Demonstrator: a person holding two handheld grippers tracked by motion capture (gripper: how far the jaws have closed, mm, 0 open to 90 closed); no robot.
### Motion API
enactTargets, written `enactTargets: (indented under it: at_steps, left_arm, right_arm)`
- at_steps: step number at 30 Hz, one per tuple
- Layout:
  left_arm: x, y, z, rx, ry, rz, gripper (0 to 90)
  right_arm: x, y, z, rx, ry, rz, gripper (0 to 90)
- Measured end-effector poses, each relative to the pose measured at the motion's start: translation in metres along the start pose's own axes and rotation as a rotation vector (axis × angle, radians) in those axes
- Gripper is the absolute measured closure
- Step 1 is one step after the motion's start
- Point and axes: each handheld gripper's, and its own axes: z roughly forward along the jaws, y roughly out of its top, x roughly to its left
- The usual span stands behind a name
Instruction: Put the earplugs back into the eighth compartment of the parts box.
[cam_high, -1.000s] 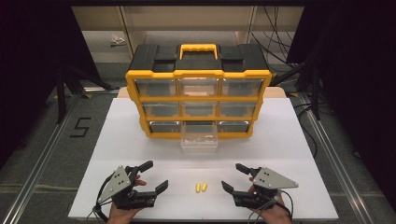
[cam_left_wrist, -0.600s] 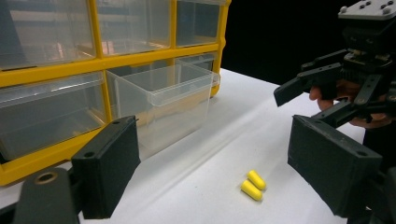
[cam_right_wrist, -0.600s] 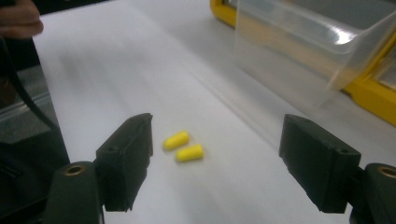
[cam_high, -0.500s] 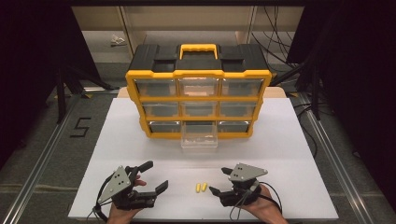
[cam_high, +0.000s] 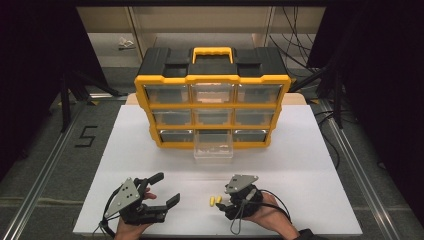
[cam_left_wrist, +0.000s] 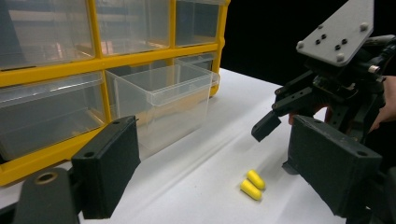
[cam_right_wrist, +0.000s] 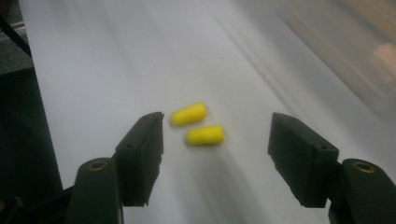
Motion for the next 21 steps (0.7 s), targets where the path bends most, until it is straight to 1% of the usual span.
enactTargets:
  at_steps: [2, 5, 6, 7, 8, 10, 13, 15, 17, 19, 21]
  left_arm:
    - [0.000, 0.000, 0.000, -0.001, 0.000, 0.000, 16.2]
    - [0.000, 0.000, 0.000, 0.003, 0.000, 0.002, 16.2]
    - [0.000, 0.000, 0.000, 0.003, 0.001, 0.002, 16.2]
    - [0.000, 0.000, 0.000, 0.000, 0.000, 0.000, 16.3]
    - [0.000, 0.000, 0.000, 0.002, 0.000, 0.000, 16.3]
    - [0.000, 0.000, 0.000, 0.004, 0.003, -0.001, 16.3]
    - [0.000, 0.000, 0.001, 0.005, 0.004, 0.000, 16.4]
    - [0.000, 0.000, 0.000, 0.004, 0.004, 0.001, 16.4]
    - [0.000, 0.000, 0.001, 0.005, 0.004, 0.002, 16.4]
    - [0.000, 0.000, 0.001, 0.006, 0.005, 0.004, 16.4]
    - [0.000, 0.000, 0.001, 0.006, 0.005, 0.004, 16.4]
  right_arm:
    - [-0.001, 0.001, 0.004, 0.021, 0.001, -0.005, 38.1]
    - [-0.001, 0.002, 0.007, 0.031, 0.004, -0.005, 40.0]
    - [-0.002, 0.002, 0.009, 0.033, 0.011, -0.016, 41.2]
    - [-0.002, 0.003, 0.012, 0.038, 0.015, -0.013, 43.3]
    - [-0.003, 0.003, 0.013, 0.042, 0.019, -0.021, 44.2]
    - [-0.003, 0.004, 0.016, 0.053, 0.031, -0.018, 46.7]
    - [-0.003, 0.004, 0.020, 0.069, 0.035, -0.018, 49.8]
    - [-0.003, 0.004, 0.023, 0.078, 0.042, -0.027, 51.2]
    - [-0.002, 0.004, 0.025, 0.083, 0.042, -0.019, 53.0]
    - [0.000, 0.004, 0.027, 0.091, 0.043, -0.027, 54.8]
    - [0.000, 0.004, 0.029, 0.099, 0.034, -0.039, 56.2]
